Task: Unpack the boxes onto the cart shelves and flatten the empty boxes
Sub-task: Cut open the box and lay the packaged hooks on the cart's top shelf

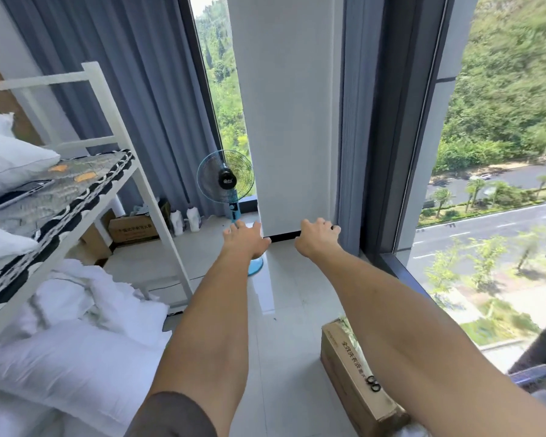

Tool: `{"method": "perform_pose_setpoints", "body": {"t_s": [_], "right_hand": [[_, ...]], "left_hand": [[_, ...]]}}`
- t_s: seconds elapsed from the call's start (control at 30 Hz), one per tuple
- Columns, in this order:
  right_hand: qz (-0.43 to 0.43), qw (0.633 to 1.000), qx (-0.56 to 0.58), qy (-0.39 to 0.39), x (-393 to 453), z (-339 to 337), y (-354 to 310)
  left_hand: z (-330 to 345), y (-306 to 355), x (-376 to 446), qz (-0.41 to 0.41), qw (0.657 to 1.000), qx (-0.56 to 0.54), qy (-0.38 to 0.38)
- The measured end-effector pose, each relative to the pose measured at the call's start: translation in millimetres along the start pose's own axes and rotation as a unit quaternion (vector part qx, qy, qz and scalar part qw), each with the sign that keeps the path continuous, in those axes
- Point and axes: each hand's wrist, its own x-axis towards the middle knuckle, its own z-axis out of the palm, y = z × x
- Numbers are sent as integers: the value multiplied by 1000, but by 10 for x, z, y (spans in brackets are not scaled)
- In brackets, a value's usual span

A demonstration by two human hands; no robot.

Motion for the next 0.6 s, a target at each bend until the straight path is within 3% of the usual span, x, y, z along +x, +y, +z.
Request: {"method": "perform_pose_setpoints", "body": {"t_s": [0.6], "right_hand": [[50, 999, 19, -9, 2960, 320, -394]], "left_hand": [[49, -170, 3182, 17, 999, 6, -45]]}}
